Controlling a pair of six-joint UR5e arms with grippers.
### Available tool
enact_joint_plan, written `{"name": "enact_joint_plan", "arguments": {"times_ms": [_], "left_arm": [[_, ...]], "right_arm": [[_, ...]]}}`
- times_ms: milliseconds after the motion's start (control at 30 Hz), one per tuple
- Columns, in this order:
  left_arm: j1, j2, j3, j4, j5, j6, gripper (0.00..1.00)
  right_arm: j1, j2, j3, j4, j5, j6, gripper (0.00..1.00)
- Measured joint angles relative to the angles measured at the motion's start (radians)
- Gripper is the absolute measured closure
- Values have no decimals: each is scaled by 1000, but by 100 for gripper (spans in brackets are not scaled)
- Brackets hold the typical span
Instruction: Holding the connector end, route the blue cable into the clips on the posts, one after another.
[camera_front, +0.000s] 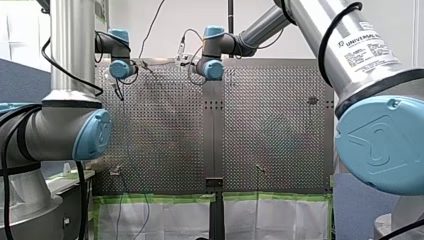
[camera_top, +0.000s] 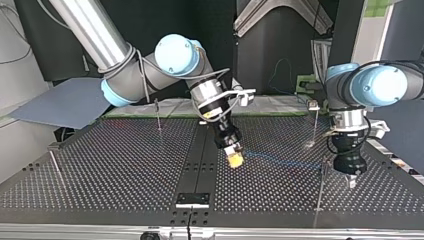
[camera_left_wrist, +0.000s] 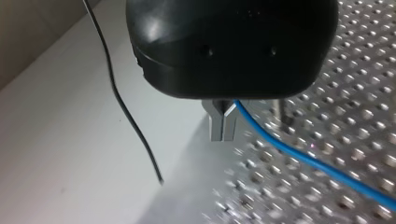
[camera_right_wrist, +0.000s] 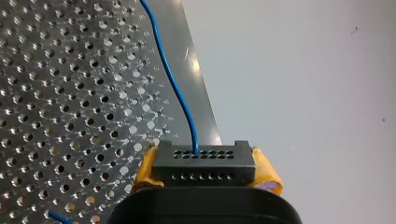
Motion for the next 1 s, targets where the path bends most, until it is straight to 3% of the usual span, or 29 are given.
{"name": "enact_joint_plan", "arguments": {"times_ms": [167,600,1000], "left_arm": [[13,-33,1,9,24,-8,100],[35,-40,3,68,63,-58,100],[48,-66,6,111,118,-116,100]], "right_arm": [[-13,2,-1,2,-1,0,100],[-55,8,-2,0,-12,0,100],[-67,25,-31,4,-37,3,100]]}}
